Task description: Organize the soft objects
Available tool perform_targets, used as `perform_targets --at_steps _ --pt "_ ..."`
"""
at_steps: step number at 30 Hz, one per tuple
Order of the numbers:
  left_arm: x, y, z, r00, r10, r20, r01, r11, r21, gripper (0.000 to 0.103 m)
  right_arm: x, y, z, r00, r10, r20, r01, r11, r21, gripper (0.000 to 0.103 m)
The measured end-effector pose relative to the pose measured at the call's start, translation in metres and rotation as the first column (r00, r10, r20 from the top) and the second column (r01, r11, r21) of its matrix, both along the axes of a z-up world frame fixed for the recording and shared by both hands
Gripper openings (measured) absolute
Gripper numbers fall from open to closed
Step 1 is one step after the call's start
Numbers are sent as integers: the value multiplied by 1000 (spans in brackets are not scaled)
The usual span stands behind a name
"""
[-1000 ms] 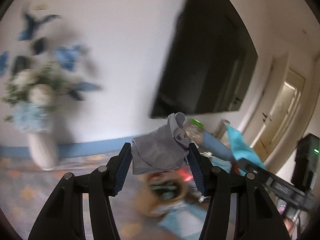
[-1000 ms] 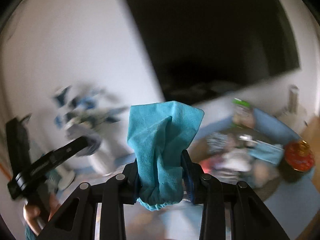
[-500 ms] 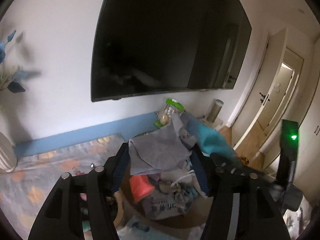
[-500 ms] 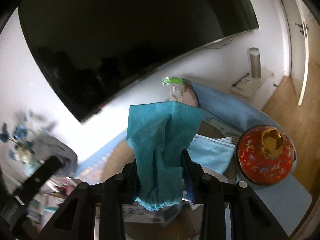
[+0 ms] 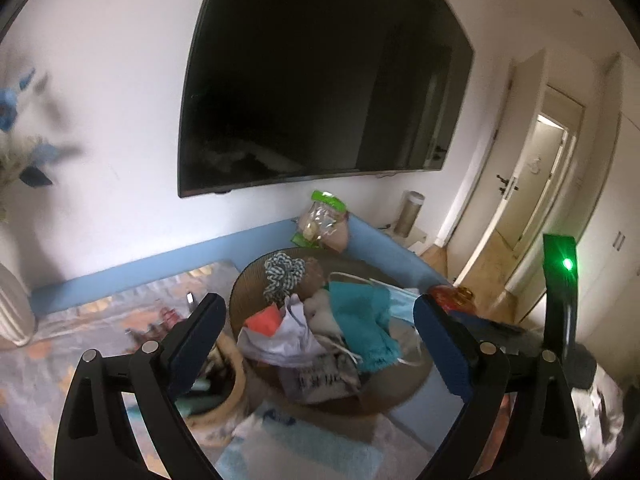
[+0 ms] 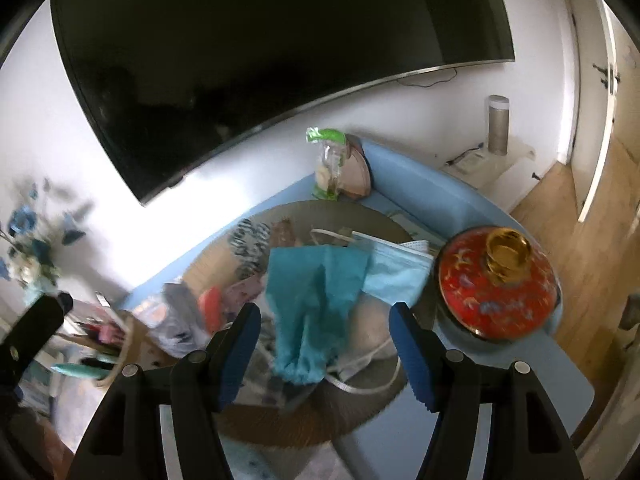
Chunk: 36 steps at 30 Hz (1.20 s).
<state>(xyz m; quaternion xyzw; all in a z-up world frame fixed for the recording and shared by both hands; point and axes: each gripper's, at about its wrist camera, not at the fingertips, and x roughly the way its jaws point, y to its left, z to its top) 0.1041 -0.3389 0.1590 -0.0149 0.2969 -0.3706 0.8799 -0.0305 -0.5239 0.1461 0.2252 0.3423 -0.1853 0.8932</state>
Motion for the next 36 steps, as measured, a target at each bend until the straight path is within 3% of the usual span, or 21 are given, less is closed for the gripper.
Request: perform_targets --at_steps 7,12,17,21,23,25,31,34,36 --pt "-53 71 23 992 8 125 -13 999 41 95 -24 46 26 996 68 55 -68 998 14 66" --pt "-65 152 17 980 149 128 -158 986 60 95 -27 111 26 981 183 67 -184 983 16 69" --pt "-65 240 -18 923 379 65 -385 911 151 95 -26 195 13 944 327 46 -327 945 -11 77" --pt "-64 287 -56 867 497 45 -496 848 189 95 -15 279 -17 879 476 12 -476 879 -28 80" --pt "-62 303 -77 838 544 39 -539 815 212 95 -7 316 -32 847 531 -1 -530 845 -71 80" --pt "-61 318 -99 809 586 36 -578 785 223 95 1 352 -50 831 555 -30 -551 816 -175 80" --pt "-66 342 -141 710 702 55 -694 684 224 95 12 386 -84 838 546 14 -527 814 -245 81" --pt "-67 344 -139 706 706 56 -701 686 195 100 18 386 -99 859 511 -25 -500 828 -253 83" --pt "-68 344 -139 698 713 65 -709 676 198 101 16 383 -97 863 506 4 -489 836 -248 88"
